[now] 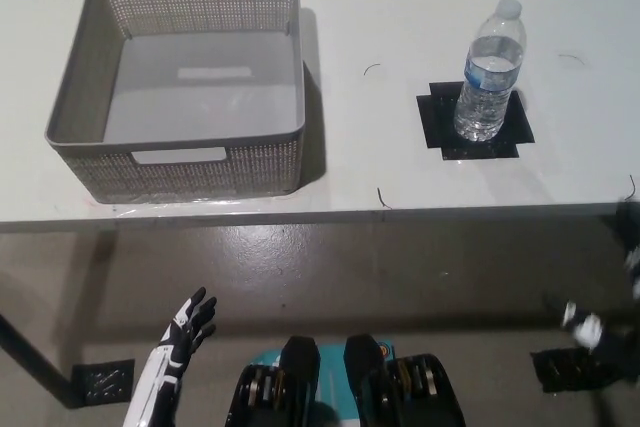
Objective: Use the right hand to pick up a water botttle and place it into a container on the left side
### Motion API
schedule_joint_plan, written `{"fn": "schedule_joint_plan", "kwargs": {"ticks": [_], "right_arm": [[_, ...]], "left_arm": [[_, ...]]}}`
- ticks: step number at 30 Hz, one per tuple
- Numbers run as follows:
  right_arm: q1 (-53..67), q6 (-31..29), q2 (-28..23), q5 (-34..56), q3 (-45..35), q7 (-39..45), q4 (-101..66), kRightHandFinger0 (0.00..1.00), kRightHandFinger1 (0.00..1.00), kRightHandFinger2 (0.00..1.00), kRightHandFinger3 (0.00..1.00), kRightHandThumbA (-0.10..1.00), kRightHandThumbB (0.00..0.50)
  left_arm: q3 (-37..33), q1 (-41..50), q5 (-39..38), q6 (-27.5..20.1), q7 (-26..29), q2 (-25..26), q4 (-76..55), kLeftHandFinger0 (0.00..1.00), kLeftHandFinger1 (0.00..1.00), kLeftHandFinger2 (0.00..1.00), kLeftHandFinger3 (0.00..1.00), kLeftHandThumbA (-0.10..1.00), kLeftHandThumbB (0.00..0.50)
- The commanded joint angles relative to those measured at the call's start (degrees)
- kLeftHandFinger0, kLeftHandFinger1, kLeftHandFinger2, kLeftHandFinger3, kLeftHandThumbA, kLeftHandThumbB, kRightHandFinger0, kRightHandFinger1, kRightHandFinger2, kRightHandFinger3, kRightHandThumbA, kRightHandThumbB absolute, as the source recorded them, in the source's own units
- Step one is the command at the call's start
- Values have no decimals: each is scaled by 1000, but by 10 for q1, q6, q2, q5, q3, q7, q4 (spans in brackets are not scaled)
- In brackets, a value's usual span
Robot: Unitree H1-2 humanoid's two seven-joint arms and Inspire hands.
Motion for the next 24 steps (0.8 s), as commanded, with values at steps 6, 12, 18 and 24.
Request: {"fn": "schedule_joint_plan", "kwargs": {"ticks": [6,12,18,24], "right_arm": [[-145,131,-39,-6,-27,-15,33,1000,1000,1000,1000,1000,389],[-235,173,-54,-25,-23,-21,110,1000,1000,1000,1000,1000,362],[-328,186,-59,-27,-16,-27,265,1000,1000,1000,1000,1000,447],[-382,175,-60,-45,4,-31,370,1000,1000,1000,1000,1000,439]], "left_arm": [[-3,0,0,-34,-12,5,-2,1000,1000,1000,1000,1000,276],[-4,1,1,-37,-14,7,4,1000,1000,1000,1000,1000,277],[-8,3,6,-41,-16,7,6,1000,1000,1000,1000,1000,281],[-7,5,7,-35,-16,8,5,1000,1000,1000,1000,1000,298]]}}
